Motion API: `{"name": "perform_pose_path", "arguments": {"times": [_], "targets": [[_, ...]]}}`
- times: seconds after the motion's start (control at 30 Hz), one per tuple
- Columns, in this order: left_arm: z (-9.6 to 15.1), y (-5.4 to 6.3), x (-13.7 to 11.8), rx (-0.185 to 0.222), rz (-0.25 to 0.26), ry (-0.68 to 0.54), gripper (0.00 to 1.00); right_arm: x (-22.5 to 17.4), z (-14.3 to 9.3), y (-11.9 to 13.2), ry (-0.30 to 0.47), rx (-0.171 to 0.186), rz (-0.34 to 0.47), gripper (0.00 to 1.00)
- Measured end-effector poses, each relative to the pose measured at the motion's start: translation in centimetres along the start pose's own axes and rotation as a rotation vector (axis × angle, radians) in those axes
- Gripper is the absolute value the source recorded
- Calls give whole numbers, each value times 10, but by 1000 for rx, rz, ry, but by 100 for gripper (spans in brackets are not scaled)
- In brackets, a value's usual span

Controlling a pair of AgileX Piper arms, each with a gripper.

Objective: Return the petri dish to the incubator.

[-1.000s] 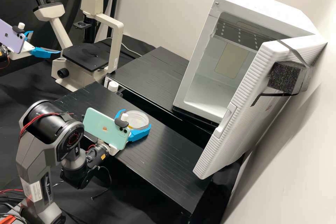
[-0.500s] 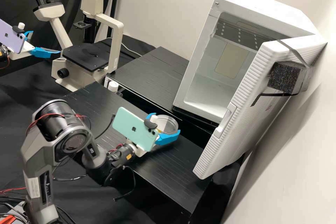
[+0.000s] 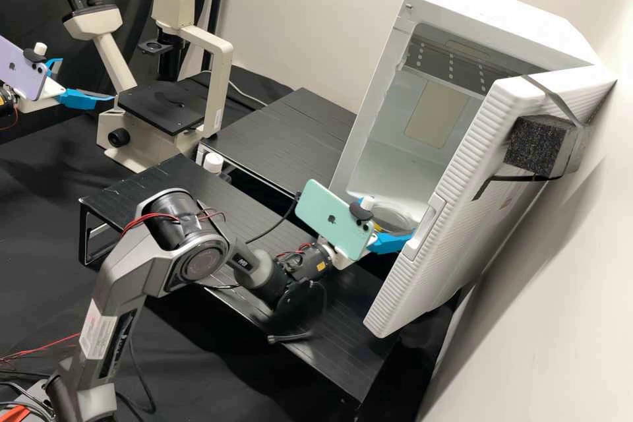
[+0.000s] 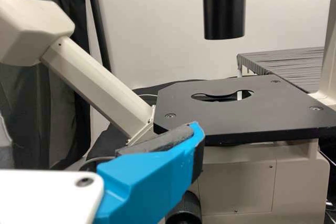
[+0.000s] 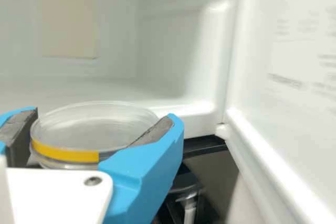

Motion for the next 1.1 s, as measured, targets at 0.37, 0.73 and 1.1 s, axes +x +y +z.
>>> {"name": "perform_pose_path", "arguments": {"times": [0.37,0.73,1.1], "targets": [[0,0,0,0,0,0,100,32,-9,-1,-17,-38,-22,0],[0,0,0,0,0,0,100,49,-18,9,-41,-44,-42,0],[0,0,0,0,0,0,100,96,-23,-5,-56,-43,-95,0]]}}
